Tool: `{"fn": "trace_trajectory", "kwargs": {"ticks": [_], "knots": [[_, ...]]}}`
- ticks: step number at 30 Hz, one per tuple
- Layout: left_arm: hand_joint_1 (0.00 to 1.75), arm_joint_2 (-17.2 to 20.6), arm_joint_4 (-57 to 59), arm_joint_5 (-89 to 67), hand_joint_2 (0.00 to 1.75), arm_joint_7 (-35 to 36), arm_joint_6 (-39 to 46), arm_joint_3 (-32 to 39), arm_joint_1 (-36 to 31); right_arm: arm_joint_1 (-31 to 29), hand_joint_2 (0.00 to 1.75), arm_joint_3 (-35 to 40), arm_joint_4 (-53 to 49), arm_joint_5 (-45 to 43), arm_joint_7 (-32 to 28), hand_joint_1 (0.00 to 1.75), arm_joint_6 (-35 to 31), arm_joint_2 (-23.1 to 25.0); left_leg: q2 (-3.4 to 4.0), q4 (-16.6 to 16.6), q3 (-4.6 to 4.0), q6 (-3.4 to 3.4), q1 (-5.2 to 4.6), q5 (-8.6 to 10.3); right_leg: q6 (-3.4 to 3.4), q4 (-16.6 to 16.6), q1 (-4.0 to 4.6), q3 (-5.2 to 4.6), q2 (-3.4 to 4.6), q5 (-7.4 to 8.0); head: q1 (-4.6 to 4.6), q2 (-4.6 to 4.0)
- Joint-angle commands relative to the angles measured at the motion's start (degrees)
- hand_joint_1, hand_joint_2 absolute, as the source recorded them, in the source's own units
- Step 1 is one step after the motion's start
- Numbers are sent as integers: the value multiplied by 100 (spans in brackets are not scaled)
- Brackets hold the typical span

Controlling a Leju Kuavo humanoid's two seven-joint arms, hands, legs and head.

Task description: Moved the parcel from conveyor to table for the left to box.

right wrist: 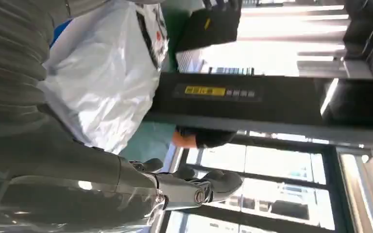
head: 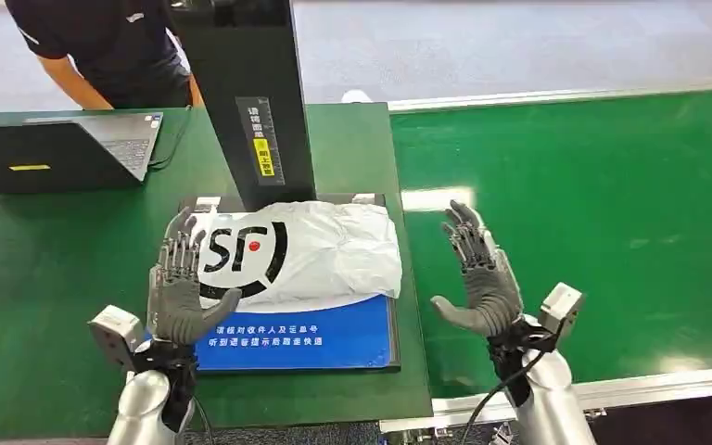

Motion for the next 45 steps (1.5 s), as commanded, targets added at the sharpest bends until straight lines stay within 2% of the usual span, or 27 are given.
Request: {"fn": "trace_trajectory", "kwargs": {"ticks": [1, 3, 4, 7, 11, 12, 14, 15, 17, 21, 23, 24, 28, 35, 39, 45], "knots": [[0, -49, 839, -265, 175, 24, -328, -61, -244, 863, 175, -1258, -425, 138, 259, 0, -5, 125, -49, -24, 31, 0, -6, 8, -14, -15, -3, 39, -52, -7, 0, 0], [0, -14, 913, -653, 175, 24, 3, -205, -287, 948, 175, -1341, -383, 306, 340, 0, -10, 220, -49, -23, 31, 0, -6, 8, -14, -14, -3, 38, -51, -8, 0, 0], [0, -33, 929, -668, 175, 24, 14, -217, -301, 970, 175, -1331, -364, 327, 338, 0, -12, 228, -29, -10, 13, -1, 1, 3, -6, -8, 2, 21, -30, -5, 0, 0], [0, -115, 953, -495, 175, 24, -218, -269, -306, 944, 175, -1293, -233, 443, 309, 0, -68, 305, -31, -16, 25, -1, -3, 2, -11, -10, -1, 30, -32, -7, 2, 0], [0, -123, 900, -785, 175, 74, 56, -414, -282, 932, 175, -1255, -207, 513, 290, 0, -151, 373, -18, -8, 11, -2, -1, 2, -9, -3, 0, 14, -20, -3, 0, 0], [0, -116, 877, -1179, 175, 49, 481, -560, -284, 973, 175, -1253, -247, 530, 292, 0, -173, 386, -21, -13, 19, -2, -5, 3, -12, -3, -3, 19, -23, -4, 0, 0], [0, -210, 840, -1188, 175, 139, 544, -595, -284, 981, 175, -1263, -243, 529, 292, 0, -172, 387, -18, -12, 18, -2, -3, 2, -11, -5, -1, 18, -20, -3, 0, 0], [0, -123, 757, -1822, 175, 292, 1067, -861, -268, 985, 175, -1281, -250, 540, 298, 0, -193, 386, -18, -8, 12, -1, -2, 2, -9, -3, -1, 13, -19, -3, 0, 0], [0, -143, 716, -1982, 175, 299, 1219, -965, -255, 972, 175, -1290, -247, 540, 298, 0, -191, 383, -21, -8, 12, -1, -4, 2, -9, -1, -2, 13, -22, -4, 0, 0], [0, 9, 749, -3453, 175, 651, 2428, -1525, -249, 986, 175, -1299, -258, 539, 313, 0, -183, 413, -17, -10, 14, -1, -4, 2, -10, -3, -2, 15, -19, -4, 0, 0], [0, 52, 814, -3829, 175, 784, 2689, -1652, -273, 984, 175, -1295, -245, 544, 319, 0, -184, 421, -15, -9, 13, -1, -3, 1, -9, -3, -2, 14, -17, -3, 0, 0], [0, 142, 929, -4480, 175, 1155, 3072, -1805, -332, 979, 175, -1299, -236, 546, 320, 0, -184, 431, -11, -8, 9, -1, -3, 2, -8, -3, -2, 10, -12, -2, 0, 0], [0, 139, 1166, -5001, 175, 1595, 3083, -1807, -436, 966, 175, -1319, -262, 579, 357, 0, -193, 458, -11, -11, 14, -3, -2, 2, -10, -4, -1, 13, -12, -1, 0, 0], [0, 140, 1282, -5011, 175, 1897, 2797, -1582, -295, 1023, 175, -1319, -267, 619, 389, 0, -199, 458, -7, -15, 20, -3, -4, 2, -10, -6, -2, 17, -9, -1, 2, 0], [0, 119, 1424, -5142, 175, 2385, 2655, -1393, -326, 1045, 175, -1334, -307, 623, 390, 0, -193, 473, -4, -14, 22, -2, -2, 0, -11, -6, -1, 18, -6, -2, 0, 0], [0, 129, 1406, -5117, 175, 2420, 2605, -1342, -329, 1050, 175, -1334, -319, 627, 392, 0, -190, 477, -1, -8, 9, -2, -1, 0, -8, -3, 0, 8, -2, 0, 0, 0]]}}
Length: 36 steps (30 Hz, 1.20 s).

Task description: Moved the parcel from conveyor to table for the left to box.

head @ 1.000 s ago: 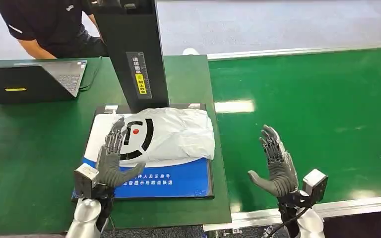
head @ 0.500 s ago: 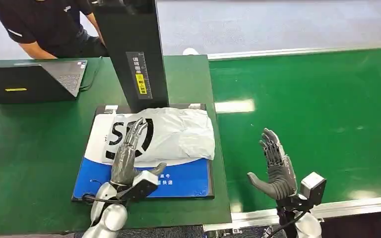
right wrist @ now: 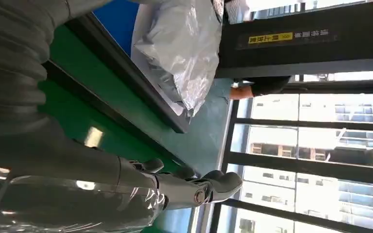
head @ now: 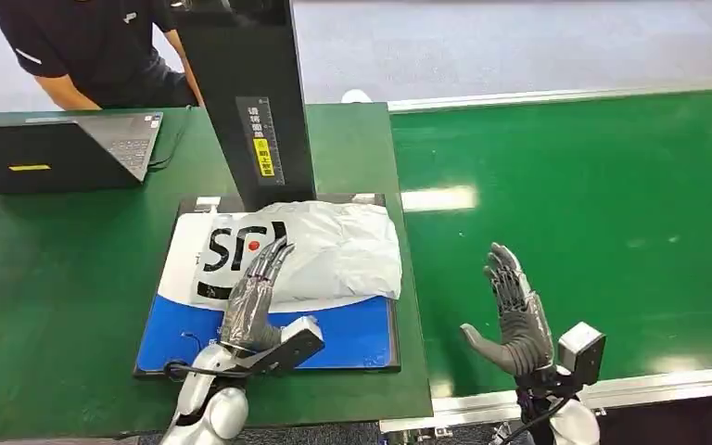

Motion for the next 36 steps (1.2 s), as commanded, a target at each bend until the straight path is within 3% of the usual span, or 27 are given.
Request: {"fn": "trace_trajectory", "kwargs": {"ticks": [1, 9, 18, 19, 20, 21, 23, 36], "knots": [[0, 151, 501, 18, 175, 111, -103, 158, -151, 20, 175, -209, 44, 4, 14, 0, -7, 175, -6, -11, 18, -3, -2, 1, -11, -4, 0, 14, -7, -1, 0, 0], [0, 12, 98, 444, 175, 728, -535, 533, -1, 113, 175, -253, -34, -199, 71, 0, 240, 194, -6, -11, 19, -3, -3, 0, -13, -3, -1, 14, -8, -2, 0, 0], [0, 14, 53, 396, 175, 838, -224, 678, 66, 142, 175, -266, -16, -203, 111, 0, 267, 202, -2, -7, 14, -2, 0, -1, -9, -2, 1, 10, -3, -1, 0, 0], [16, -11, 85, 500, 175, 793, -156, 731, 62, 146, 175, -256, -5, -208, 116, 0, 270, 197, -4, -11, 19, -3, -2, 0, -12, -3, 0, 13, -5, -1, -2, 0], [47, -5, 95, 487, 175, 780, -116, 722, 61, 148, 175, -249, 0, -212, 119, 0, 272, 192, -5, -7, 13, -2, -1, 0, -9, -2, 1, 10, -6, -1, 2, 0], [143, -7, 79, 474, 175, 770, -64, 730, 73, 150, 175, -247, 10, -215, 119, 0, 271, 189, -5, -7, 14, -2, 0, 0, -10, -2, 1, 10, -6, -1, 0, 0], [169, -6, 69, 434, 175, 756, 22, 720, 87, 153, 175, -246, 18, -218, 119, 0, 271, 182, -6, -7, 12, -2, 0, 0, -9, -2, 1, 8, -7, -1, 0, 0], [175, 7, 175, 348, 175, 687, 115, 672, 37, 200, 175, -284, -18, -237, 116, 0, 265, 174, -9, -10, 18, -2, -3, 1, -11, -3, -1, 14, -10, -1, 0, 0]]}}
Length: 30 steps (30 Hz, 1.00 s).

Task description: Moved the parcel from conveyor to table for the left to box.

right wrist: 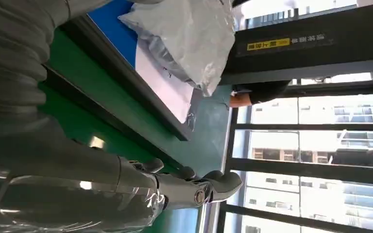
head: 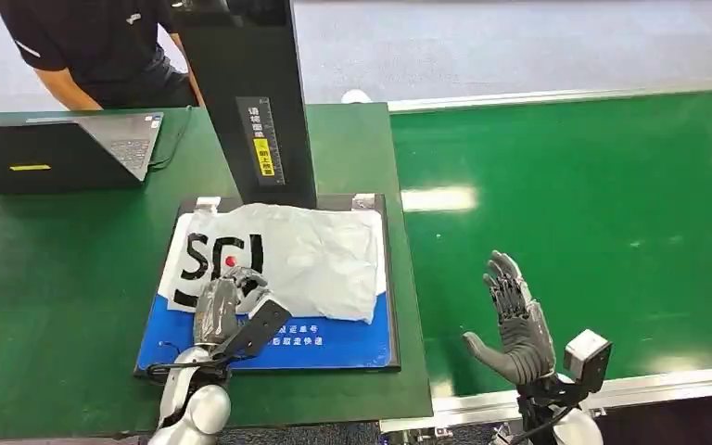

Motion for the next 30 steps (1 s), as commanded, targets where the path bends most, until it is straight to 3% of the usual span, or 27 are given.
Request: {"fn": "trace_trajectory", "kwargs": {"ticks": [1, 15, 16, 17, 30], "knots": [[175, -8, 202, -60, 175, -6, -9, 92, -62, 21, 175, -194, 77, -26, 13, 0, 17, 128, -6, -5, 9, -2, 0, 0, -8, -2, 1, 7, -7, -1, 0, 0], [175, -16, 66, -24, 175, -122, 198, 228, -54, 35, 175, -221, 68, -38, 11, 0, -4, 142, -7, -10, 18, -2, -2, 0, -12, -3, 0, 13, -8, -1, 0, 0], [23, -17, 43, -23, 175, -151, 237, 231, -52, 42, 175, -224, 61, -39, 11, 0, -4, 141, -7, -5, 8, -2, -1, 0, -9, -1, 1, 6, -8, -1, 0, 0], [0, -29, 30, -36, 175, -199, 330, 232, -49, 54, 175, -232, 50, -42, 10, 0, -10, 143, -10, -9, 16, -3, -3, 0, -12, -2, -1, 11, -12, -3, 0, 0], [0, -35, 30, 131, 175, -367, 372, 197, -70, 67, 175, -242, 93, -46, 9, 0, -14, 135, -8, -5, 10, -2, 0, -1, -9, -1, 1, 8, -9, -2, 0, 0]]}}
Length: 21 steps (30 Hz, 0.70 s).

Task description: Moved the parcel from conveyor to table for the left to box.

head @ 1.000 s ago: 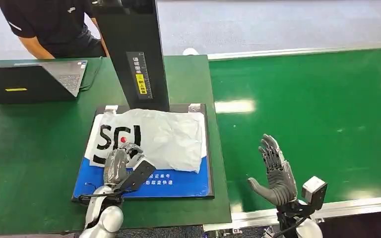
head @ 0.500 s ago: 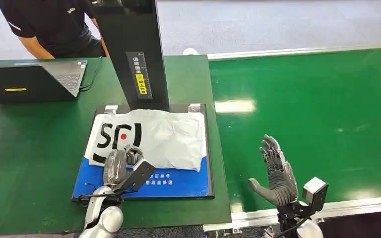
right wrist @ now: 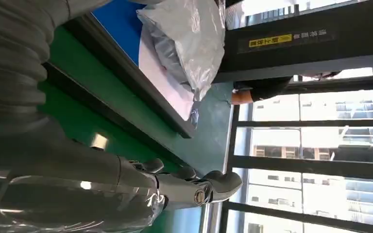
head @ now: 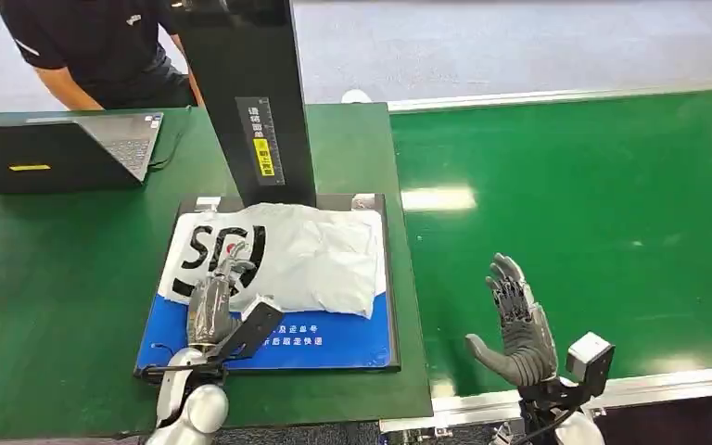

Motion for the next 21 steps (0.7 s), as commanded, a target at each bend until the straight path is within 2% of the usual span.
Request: {"fn": "trace_trajectory", "kwargs": {"ticks": [1, 2, 5, 9, 16, 18, 21], "knots": [[0, -35, 67, 40, 175, -22, -19, 118, -80, 13, 175, -190, 95, -13, 9, 0, 6, 135, -12, -8, 16, -2, -2, 0, -12, -2, 0, 14, -14, -3, 2, 0], [0, -45, 52, 119, 175, -77, -29, 126, -78, 11, 175, -186, 97, -13, 9, 0, 7, 134, -8, -5, 10, -2, 0, 0, -9, -2, 1, 8, -10, -1, 2, 0], [0, -13, 39, 1028, 175, -585, -773, 152, -54, -51, 175, -147, 223, -17, 8, 0, 7, 89, -7, -5, 9, -2, 0, 0, -8, -2, 1, 8, -9, -1, 2, 0], [0, 146, 64, 1033, 175, -734, -1019, 53, 15, -217, 175, -68, 456, -30, -44, 0, 2, 35, 0, -14, 22, -3, -3, 1, -13, -6, -1, 15, -2, 1, 2, 0], [0, 244, 257, 22, 175, -77, -687, -89, -79, -233, 175, -59, 413, -46, -47, 0, -11, 59, 2, -5, 5, -2, 1, 1, -6, -3, 2, 4, 1, 2, 2, 0], [0, 252, 361, -653, 175, 410, -424, -120, -136, -207, 175, -70, 359, -43, -43, 0, -12, 70, 0, -7, 10, -2, -1, 1, -8, -3, 0, 8, -1, 1, 0, 0], [0, 239, 435, -1094, 175, 773, -181, -82, -187, -164, 175, -97, 280, -34, -27, 0, -12, 86, -6, -12, 17, -3, -2, 2, -12, -5, 0, 13, -7, 1, 2, 0]]}}
